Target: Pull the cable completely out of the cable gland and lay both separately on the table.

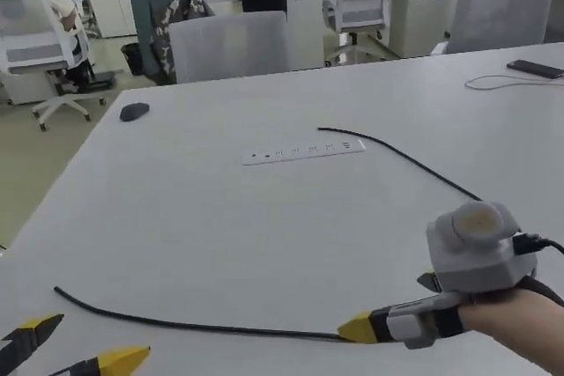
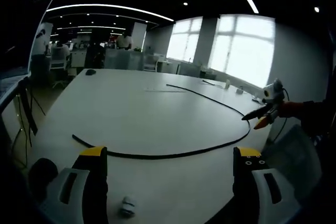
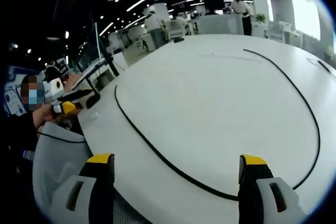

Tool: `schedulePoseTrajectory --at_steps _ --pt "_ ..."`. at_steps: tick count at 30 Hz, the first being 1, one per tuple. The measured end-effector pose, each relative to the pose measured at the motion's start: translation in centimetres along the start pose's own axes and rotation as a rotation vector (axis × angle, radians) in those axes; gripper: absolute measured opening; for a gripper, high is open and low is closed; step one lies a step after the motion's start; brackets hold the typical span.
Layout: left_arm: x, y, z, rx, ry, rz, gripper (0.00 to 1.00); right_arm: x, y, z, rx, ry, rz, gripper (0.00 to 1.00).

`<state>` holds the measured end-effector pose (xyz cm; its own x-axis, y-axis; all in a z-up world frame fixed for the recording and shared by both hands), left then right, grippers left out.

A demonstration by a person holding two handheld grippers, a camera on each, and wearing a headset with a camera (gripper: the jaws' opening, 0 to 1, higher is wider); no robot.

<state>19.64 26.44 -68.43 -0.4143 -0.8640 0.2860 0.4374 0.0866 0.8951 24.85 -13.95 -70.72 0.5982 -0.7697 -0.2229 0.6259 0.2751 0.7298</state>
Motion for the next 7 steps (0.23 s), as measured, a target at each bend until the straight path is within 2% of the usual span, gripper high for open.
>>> schedulePoseTrajectory --at_steps 3,5,7 --pt "0.23 0.06 -0.34 -0.017 0.003 -0.003 1.00 0.03 -0.34 0.14 -0.031 -0.015 0.052 1.00" --pt "0.40 0.20 -0.52 -0.019 0.003 -0.001 1.00 0.04 -0.41 0.16 -0.038 -0.006 0.057 1.00" --pt "0.53 0.46 -0.69 0.001 0.011 0.022 1.00 0.38 -0.47 0.33 -0.036 -0.006 0.051 1.00"
Point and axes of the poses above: the centre of the closed fingertips' face, and the gripper's own axes: z roughly backward along the fingers, x roughly to its right, y roughly out of its top, the point moved 9 cm from there along z, roughly backward along the fingers, and after that the axes turned 4 degrees about z, right-handed, at the moved point
